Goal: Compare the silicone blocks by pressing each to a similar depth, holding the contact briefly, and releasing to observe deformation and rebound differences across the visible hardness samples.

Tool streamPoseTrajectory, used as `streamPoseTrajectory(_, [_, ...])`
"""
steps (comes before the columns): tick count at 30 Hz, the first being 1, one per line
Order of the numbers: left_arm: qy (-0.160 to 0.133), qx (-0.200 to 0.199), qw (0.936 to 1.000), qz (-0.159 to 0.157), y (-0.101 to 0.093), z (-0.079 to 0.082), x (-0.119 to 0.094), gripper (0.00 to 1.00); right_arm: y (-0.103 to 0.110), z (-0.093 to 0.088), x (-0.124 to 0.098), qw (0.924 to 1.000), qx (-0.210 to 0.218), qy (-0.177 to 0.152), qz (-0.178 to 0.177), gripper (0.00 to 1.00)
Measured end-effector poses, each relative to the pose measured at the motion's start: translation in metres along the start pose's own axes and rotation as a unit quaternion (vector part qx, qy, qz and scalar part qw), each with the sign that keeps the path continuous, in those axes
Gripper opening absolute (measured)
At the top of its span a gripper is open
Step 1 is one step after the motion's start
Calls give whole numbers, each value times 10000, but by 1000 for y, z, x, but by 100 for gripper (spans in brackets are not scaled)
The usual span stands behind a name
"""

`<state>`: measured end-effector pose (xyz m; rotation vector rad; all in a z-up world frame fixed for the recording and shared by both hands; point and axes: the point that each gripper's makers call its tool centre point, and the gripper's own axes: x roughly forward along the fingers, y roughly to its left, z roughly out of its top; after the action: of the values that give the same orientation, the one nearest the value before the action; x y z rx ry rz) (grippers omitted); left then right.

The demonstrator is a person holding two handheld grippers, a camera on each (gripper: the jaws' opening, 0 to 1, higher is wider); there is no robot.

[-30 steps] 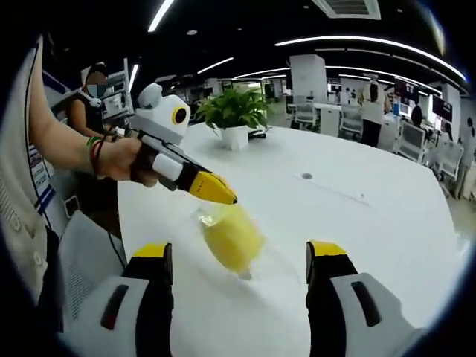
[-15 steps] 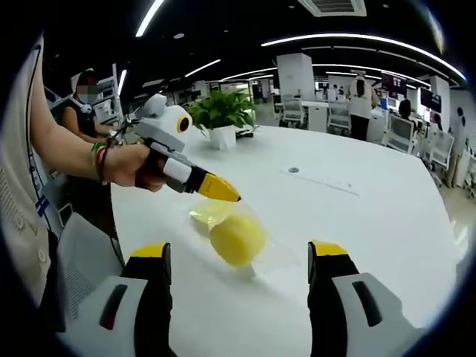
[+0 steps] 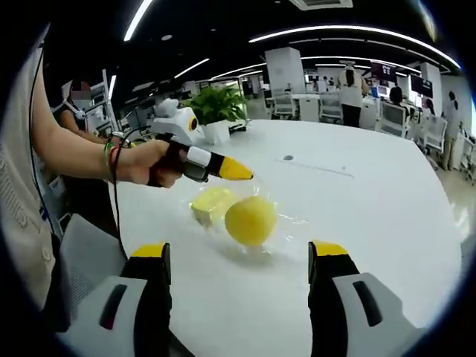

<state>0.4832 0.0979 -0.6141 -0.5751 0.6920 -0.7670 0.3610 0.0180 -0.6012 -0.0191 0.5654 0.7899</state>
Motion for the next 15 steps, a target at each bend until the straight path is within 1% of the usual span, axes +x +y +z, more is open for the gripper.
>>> streamPoseTrajectory(3, [-50,-159,9998,85,9,-1,5,0,0,-6,-2,10000,66,66,-21,71])
streamPoseTrajectory(7, [-82,-280,9994,193,20,-3,10,0,-2,-11,-5,9998,147,78,-87,71])
streamPoseTrajectory(11, [-36,-394,9988,280,31,-7,17,0,-3,-15,-7,9996,219,83,-126,71])
streamPoseTrajectory(15, [47,-394,9984,395,41,-13,26,0,-6,-23,-7,9993,311,148,-145,71])
